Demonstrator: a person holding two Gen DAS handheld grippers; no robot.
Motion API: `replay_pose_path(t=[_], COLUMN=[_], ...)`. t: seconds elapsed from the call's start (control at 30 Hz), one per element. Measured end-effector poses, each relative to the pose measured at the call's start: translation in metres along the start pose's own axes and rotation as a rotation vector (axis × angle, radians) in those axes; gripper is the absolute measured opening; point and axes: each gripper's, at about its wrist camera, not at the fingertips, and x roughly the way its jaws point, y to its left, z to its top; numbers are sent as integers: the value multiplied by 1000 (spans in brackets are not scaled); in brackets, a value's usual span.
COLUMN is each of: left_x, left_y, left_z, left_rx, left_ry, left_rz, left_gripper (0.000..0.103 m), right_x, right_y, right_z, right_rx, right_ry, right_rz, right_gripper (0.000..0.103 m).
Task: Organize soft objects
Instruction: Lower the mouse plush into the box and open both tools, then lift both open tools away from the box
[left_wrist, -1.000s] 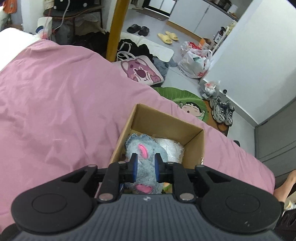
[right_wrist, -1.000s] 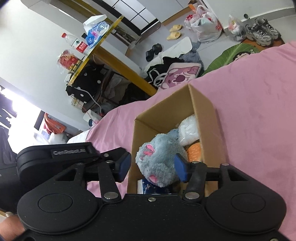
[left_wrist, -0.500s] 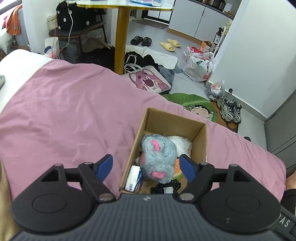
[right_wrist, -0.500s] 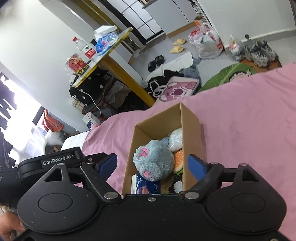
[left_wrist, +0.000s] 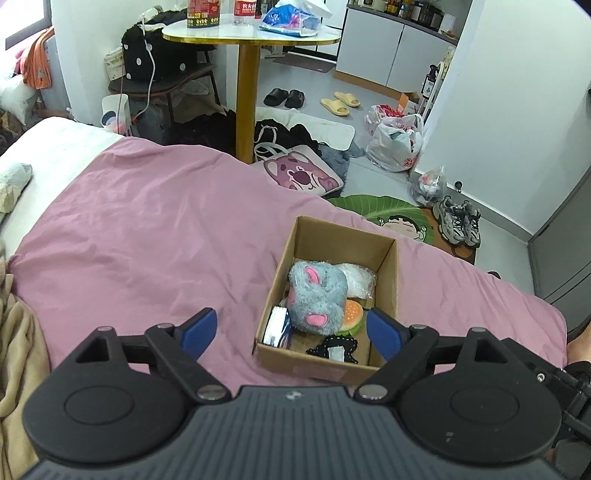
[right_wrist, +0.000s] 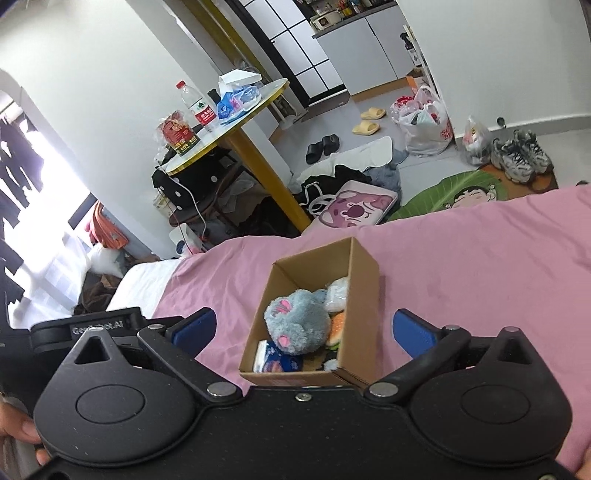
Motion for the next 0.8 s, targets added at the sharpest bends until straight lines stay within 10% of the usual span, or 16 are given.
replay_pose_path(t=[0.8], left_x=[-96], left_y=[-4], left_z=[-41], left_rx=[35], left_ry=[-141], left_rz=[-46], left_gripper=[102], right_x=[-90], right_y=[9], right_z=[-14], right_rx=[-173], right_ry=[-70], right_rz=[-58], right_gripper=[103])
